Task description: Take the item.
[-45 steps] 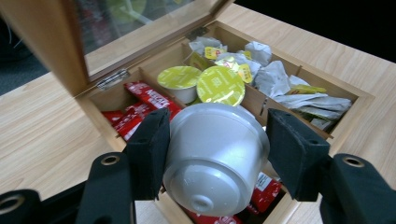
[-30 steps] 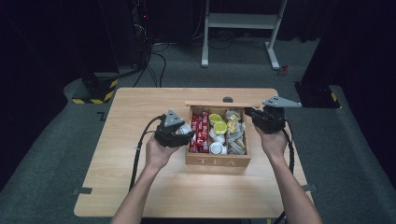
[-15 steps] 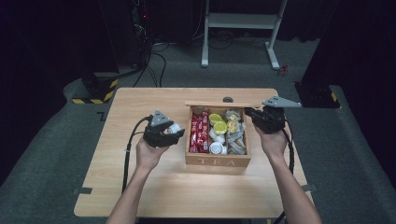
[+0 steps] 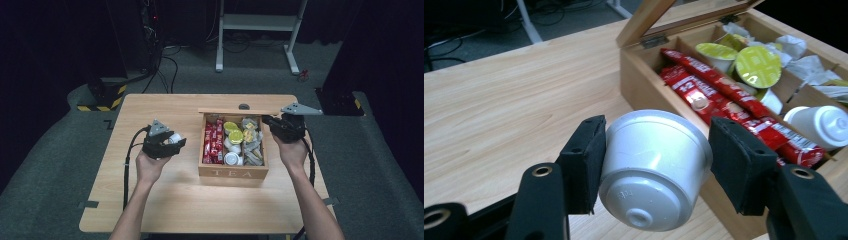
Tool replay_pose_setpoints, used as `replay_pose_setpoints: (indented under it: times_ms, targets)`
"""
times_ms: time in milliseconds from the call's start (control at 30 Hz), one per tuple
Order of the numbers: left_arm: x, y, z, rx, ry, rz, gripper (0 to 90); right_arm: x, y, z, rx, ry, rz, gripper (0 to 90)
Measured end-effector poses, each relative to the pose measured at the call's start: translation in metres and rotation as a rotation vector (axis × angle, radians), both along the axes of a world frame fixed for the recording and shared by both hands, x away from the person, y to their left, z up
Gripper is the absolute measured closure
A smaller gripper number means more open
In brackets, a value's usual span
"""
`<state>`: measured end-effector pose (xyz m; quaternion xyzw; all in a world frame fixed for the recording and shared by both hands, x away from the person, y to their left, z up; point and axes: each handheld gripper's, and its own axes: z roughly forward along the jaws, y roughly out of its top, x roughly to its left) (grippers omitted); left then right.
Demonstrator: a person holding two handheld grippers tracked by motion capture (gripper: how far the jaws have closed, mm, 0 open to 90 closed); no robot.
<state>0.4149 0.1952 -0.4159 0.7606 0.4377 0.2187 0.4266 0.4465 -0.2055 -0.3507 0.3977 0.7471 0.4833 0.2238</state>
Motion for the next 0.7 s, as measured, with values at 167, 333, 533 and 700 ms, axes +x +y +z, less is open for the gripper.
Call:
replay_pose_setpoints:
  times_ms: [167, 333, 533, 700]
  targets:
    - [0.001, 0.01, -0.011, 0.001, 0.016, 0.038, 41.9, 0.0, 0.0, 0.0, 0.003, 0.001, -0.001, 90.0]
    - [0.005, 0.015, -0.023, 0.011, 0.036, 0.063, 42.0, 0.0, 0.0, 0.0, 0.002, 0.001, 0.0, 90.0]
    - [0.009, 0.012, -0.037, 0.054, 0.05, 0.075, 41.9, 0.0, 0.0, 0.0, 0.003, 0.001, -0.001, 90.0]
    - [0.013, 0.007, -0.05, 0.087, 0.058, 0.089, 41.9, -0.001, 0.0, 0.0, 0.001, 0.002, 0.0, 90.0]
